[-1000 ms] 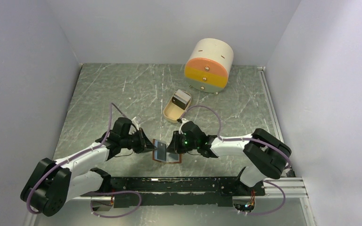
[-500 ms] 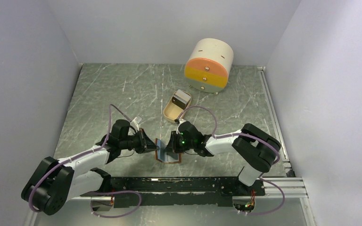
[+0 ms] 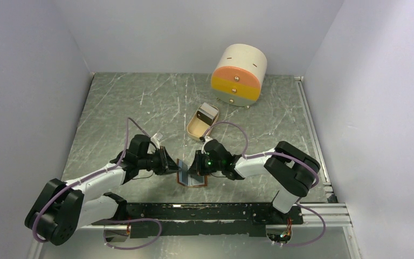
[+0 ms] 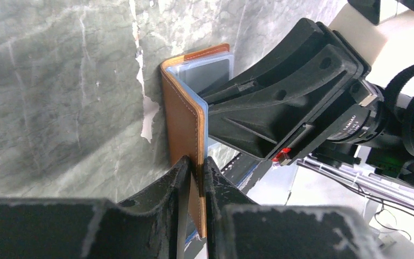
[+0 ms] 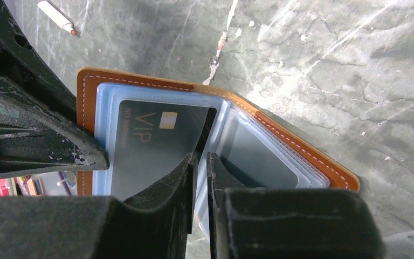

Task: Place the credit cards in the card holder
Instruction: Insert the credit card into the card holder.

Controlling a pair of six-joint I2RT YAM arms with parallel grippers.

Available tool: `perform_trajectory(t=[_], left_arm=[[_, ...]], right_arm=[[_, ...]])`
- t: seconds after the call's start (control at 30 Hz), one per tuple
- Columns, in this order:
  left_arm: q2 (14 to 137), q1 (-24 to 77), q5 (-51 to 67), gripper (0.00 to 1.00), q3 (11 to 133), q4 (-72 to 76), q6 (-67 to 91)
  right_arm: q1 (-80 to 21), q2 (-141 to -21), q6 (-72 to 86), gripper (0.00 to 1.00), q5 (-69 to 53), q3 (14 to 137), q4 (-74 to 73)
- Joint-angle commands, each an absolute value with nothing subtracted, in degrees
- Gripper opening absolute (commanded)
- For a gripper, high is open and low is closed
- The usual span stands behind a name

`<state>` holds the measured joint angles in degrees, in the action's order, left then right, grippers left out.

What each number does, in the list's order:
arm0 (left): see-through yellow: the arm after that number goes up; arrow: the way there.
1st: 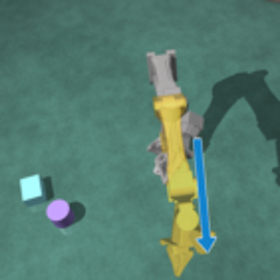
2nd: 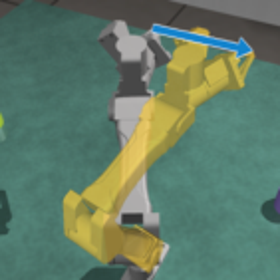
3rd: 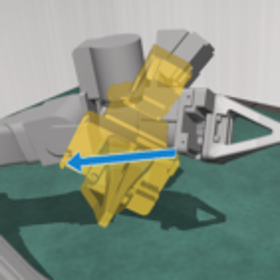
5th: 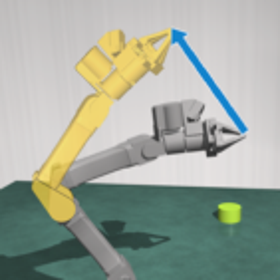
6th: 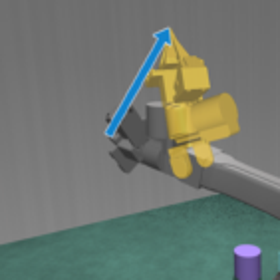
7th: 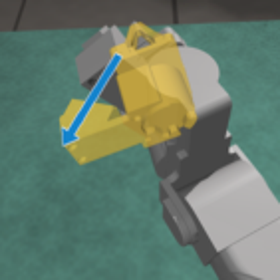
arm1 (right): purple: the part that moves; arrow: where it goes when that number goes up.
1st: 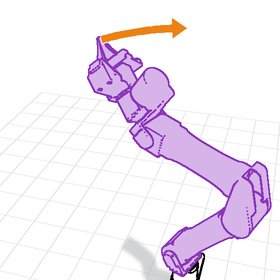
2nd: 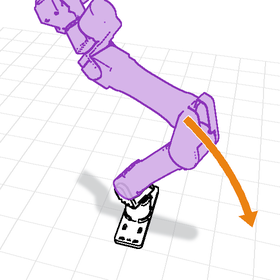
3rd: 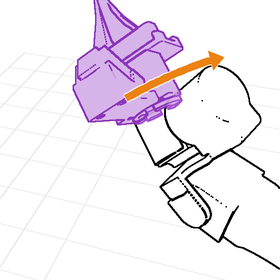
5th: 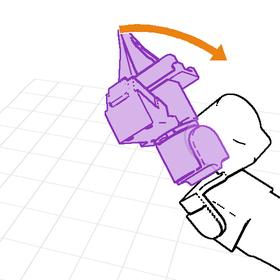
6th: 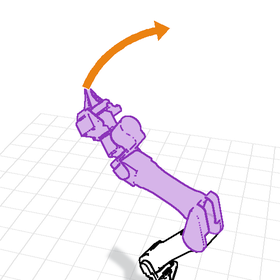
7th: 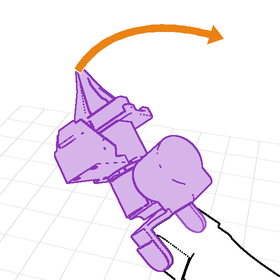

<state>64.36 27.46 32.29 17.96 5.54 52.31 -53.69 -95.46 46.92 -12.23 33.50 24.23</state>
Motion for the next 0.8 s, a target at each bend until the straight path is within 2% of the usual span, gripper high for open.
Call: perform_trajectory(t=[0.0,0.13,0.2,0.33,0.53,0.77], left_arm=[[64.4,27.7,28.1,0.21,20.7,-0.7,49.0],[65.2,27.7,26.7,0.19,22.3,-2.9,47.5],[65.4,27.7,27.4,0.15,22.3,-2.4,47.2],[65.3,27.7,32.8,0.09,20.1,5.3,49.4],[65.4,27.7,37.9,0.09,15.2,17.5,55.2],[68.3,27.7,37.4,0.09,14.9,17.6,54.1]], right_arm=[[-54.1,-96.1,45.9,0.17,-10.9,33.0,22.1],[-54.1,-96.3,45.9,0.18,-11.0,33.4,21.8],[-54.1,-96.5,46.0,0.19,-11.3,33.7,21.9],[-54.1,-96.8,46.4,0.19,-11.4,33.5,22.5],[-54.2,-97.0,46.6,0.19,-11.4,33.0,22.7],[-54.1,-95.8,47.0,0.23,-10.8,31.3,23.9]])
